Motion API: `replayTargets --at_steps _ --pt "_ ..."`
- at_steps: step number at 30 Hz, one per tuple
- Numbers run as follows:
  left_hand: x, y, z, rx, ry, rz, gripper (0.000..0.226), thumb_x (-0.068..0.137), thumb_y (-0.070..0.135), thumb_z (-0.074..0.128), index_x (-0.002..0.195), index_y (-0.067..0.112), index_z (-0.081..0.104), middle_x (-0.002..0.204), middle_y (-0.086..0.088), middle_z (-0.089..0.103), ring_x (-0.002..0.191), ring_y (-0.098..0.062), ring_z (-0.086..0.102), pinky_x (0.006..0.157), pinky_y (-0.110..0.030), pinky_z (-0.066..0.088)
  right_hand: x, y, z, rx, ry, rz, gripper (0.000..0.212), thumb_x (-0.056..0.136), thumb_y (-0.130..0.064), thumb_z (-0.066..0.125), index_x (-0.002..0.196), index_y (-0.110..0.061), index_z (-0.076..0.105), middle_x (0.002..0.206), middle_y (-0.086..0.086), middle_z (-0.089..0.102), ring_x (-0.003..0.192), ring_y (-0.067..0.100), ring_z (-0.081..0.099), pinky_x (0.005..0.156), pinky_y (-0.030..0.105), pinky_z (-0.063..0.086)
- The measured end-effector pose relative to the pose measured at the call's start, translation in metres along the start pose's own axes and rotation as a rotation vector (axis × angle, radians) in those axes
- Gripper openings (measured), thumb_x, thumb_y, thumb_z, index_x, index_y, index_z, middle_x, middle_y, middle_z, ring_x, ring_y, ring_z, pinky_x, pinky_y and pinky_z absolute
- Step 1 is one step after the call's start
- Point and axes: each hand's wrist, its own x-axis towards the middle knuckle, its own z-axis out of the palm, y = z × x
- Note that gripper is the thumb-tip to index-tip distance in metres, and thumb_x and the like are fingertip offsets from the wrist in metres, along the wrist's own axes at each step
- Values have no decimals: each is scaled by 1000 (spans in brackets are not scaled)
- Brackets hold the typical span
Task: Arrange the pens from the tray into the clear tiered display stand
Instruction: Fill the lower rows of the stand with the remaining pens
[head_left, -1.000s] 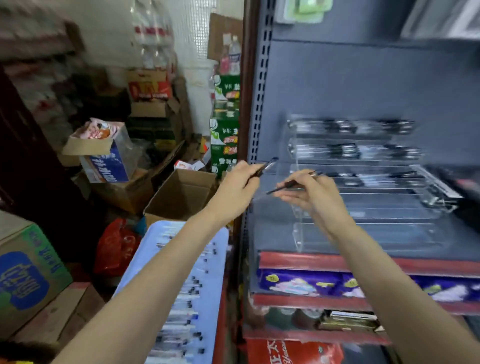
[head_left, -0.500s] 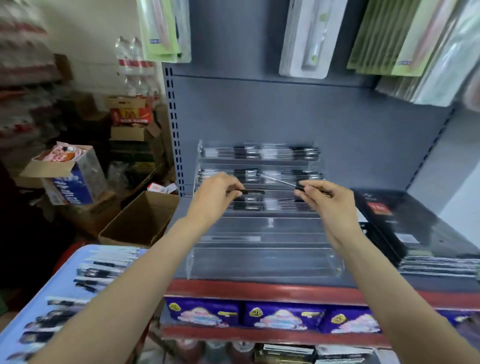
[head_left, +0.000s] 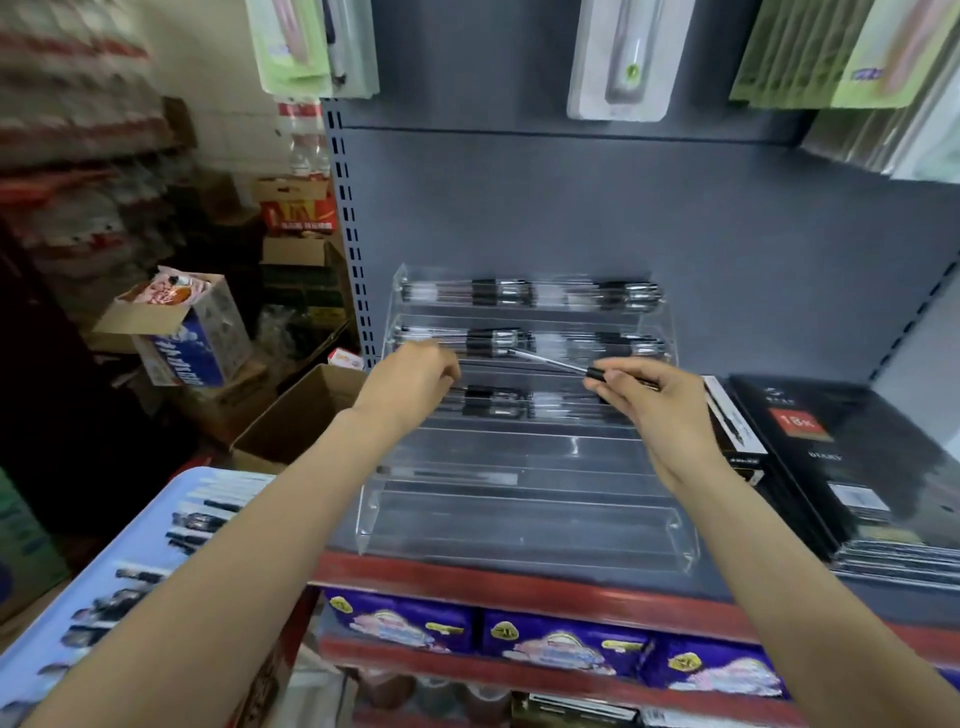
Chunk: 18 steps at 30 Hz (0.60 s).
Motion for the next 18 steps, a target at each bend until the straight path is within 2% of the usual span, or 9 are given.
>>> replayTargets --at_steps 4,9,11,15,16,18 --pt "-9 -5 -3 96 -59 34 31 97 17 39 117 16 62 122 -5 59 105 -25 59 87 -38 50 8 7 8 -92 -51 -8 23 89 3 55 81 -14 69 93 9 71 84 15 71 77 16 55" --pt "-12 -13 -3 136 -62 84 34 96 16 37 120 18 61 123 -2 58 109 -22 56 97 -33 35 17 12 15 -277 -111 -32 29 87 5 56 79 -19 70 91 5 72 80 11 71 78 16 55" --pt "-14 -20 -3 73 11 94 31 95 15 42 119 16 62 122 -3 59 112 -22 54 98 -35 36 19 13 20 -310 -129 -30 30 87 5 56 78 -20 70 91 6 72 81 12 71 80 19 55" --pt "-26 -36 -4 -85 296 18 32 89 9 56 121 12 59 121 -6 54 112 -24 49 95 -35 42 24 15 35 -423 -210 -60 28 86 1 60 77 -23 70 90 3 71 88 16 69 88 29 52" --pt "-29 -39 -4 -140 327 -37 37 89 10 58 125 12 55 125 -7 50 113 -24 48 97 -33 41 25 15 40 -469 -234 -82 26 85 0 62 78 -23 70 89 1 71 88 15 68 88 29 50" --pt "-33 -44 -7 -298 280 -178 47 90 14 59 134 12 45 131 -7 46 114 -21 50 96 -25 40 28 15 50 -582 -272 -144 20 84 -1 64 84 -19 71 89 0 70 87 11 65 88 24 48"
